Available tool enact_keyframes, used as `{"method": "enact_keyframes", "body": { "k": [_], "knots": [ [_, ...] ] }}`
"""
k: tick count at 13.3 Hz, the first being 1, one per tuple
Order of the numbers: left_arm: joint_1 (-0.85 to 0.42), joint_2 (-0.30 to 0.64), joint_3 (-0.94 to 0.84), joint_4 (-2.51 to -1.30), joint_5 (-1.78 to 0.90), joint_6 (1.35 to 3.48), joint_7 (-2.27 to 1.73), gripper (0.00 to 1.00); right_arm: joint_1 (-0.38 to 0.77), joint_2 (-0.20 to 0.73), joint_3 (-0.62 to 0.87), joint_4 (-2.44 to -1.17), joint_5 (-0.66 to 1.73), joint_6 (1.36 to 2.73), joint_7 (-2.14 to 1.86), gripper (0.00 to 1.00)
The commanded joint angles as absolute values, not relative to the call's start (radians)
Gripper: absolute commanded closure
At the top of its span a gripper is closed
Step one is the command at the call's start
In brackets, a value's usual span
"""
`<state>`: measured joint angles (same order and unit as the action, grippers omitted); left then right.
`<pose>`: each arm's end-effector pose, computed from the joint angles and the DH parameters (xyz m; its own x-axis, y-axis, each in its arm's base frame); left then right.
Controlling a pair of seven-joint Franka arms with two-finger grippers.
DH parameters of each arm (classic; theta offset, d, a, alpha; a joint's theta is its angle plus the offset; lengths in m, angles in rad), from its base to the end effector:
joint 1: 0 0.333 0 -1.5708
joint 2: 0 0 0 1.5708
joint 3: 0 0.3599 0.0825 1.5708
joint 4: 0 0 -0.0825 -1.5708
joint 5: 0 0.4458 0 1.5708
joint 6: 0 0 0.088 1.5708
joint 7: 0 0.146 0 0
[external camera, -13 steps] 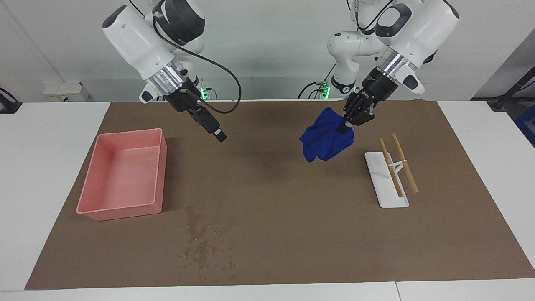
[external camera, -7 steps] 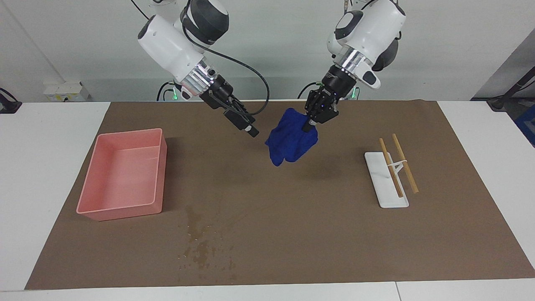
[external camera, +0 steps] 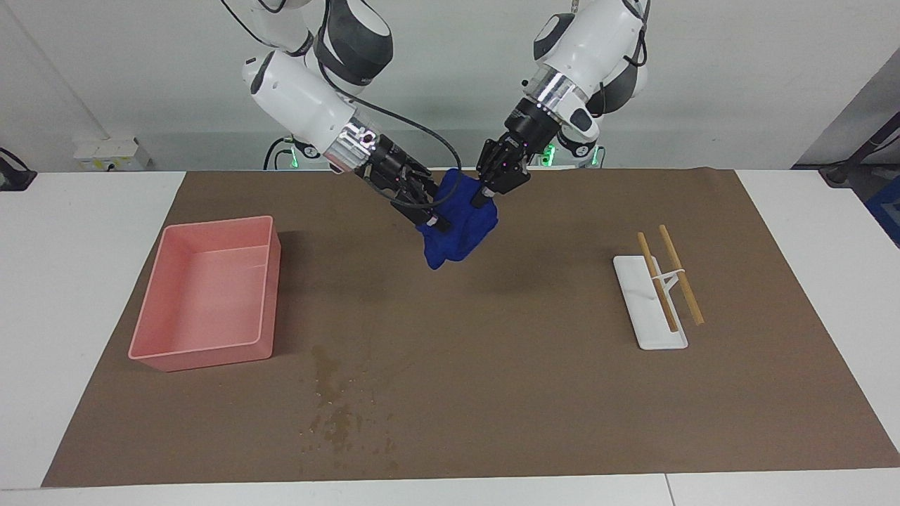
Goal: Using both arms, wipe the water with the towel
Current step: 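Carry the towel toward the right gripper while the right gripper reaches it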
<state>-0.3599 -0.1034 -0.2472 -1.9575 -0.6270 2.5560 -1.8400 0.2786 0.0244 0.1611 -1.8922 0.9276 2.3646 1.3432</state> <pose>0.5352 -0.3842 0.5985 0.0911 0.7488 -0.6565 0.9212 0.1870 0.3411 0.6081 0.3202 0.5391 0.2277 -0.6778 -0.6991 -0.9441 0.0221 -0.3289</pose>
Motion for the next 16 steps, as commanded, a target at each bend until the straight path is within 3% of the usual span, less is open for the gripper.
{"method": "enact_keyframes", "body": {
  "k": [1,3,4,5,6,8,15,16],
  "knots": [
    [-0.409,-0.141,-0.233,-1.999,-0.650,2.582,-1.859,1.00,0.340,0.026,0.161,-1.924,0.953,2.437,1.361,0.00],
    [-0.425,-0.156,-0.233,-2.022,-0.650,2.582,-1.876,1.00,0.345,0.026,0.161,-1.924,0.951,2.436,1.326,0.04],
    [-0.426,-0.158,-0.233,-2.032,-0.650,2.583,-1.876,1.00,0.345,0.028,0.161,-1.924,0.950,2.433,1.277,0.40],
    [-0.426,-0.160,-0.233,-2.033,-0.650,2.582,-1.876,1.00,0.342,0.028,0.161,-1.924,0.950,2.428,1.264,0.69],
    [-0.425,-0.158,-0.233,-2.033,-0.650,2.580,-1.876,1.00,0.336,0.028,0.161,-1.924,0.951,2.421,1.264,0.90],
    [-0.417,-0.160,-0.232,-2.033,-0.650,2.574,-1.868,1.00,0.336,0.025,0.161,-1.924,0.950,2.405,1.261,1.00],
    [-0.405,-0.155,-0.221,-2.020,-0.647,2.568,-1.865,1.00,0.322,0.015,0.156,-1.921,0.937,2.283,1.258,1.00],
    [-0.405,-0.153,-0.219,-2.017,-0.640,2.568,-1.867,0.48,0.327,0.012,0.156,-1.922,0.936,2.273,1.261,1.00]
  ]
}}
